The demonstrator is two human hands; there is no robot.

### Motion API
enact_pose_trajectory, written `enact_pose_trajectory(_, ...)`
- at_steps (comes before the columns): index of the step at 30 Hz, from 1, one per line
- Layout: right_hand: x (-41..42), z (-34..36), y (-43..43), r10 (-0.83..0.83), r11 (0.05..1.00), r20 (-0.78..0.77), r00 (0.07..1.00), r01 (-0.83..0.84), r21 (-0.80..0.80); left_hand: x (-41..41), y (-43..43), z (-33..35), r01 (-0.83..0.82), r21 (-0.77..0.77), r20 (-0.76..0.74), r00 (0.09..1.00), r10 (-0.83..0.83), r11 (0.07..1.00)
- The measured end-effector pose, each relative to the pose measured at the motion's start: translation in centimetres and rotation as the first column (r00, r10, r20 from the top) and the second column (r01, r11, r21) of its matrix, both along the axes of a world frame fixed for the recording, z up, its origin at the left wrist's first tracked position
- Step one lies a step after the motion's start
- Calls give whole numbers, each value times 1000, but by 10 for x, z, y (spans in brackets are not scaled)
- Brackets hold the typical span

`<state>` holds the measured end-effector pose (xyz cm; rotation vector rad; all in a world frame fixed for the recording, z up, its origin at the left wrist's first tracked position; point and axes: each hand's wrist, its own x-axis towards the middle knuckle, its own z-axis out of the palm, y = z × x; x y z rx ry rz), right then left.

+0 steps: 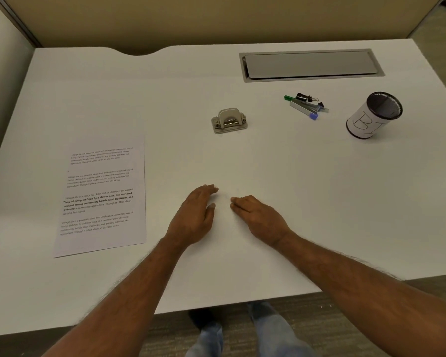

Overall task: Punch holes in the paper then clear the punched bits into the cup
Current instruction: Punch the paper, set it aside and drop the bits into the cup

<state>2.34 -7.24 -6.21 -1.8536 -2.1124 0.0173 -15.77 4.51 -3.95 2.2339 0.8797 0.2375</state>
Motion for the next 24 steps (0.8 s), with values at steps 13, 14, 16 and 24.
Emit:
enact_pose_trajectory(13,5,0,18,19,995,145,989,-33,95,17,2,-1,28,150,-108,994,-11,988)
enact_pose_trajectory(14,6,1,20,1,996,130,991,-13,87,20,2,-2,25,154,-116,993,-7,988)
enact_pose_trajectory(16,9,5,25,-67,996,26,997,66,53,25,2,-3,21,157,-128,992,-1,987)
enact_pose_trajectory(24,37,25,31,-576,752,-814,-72,346,-562,35,-4,-12,9,175,-138,990,16,984)
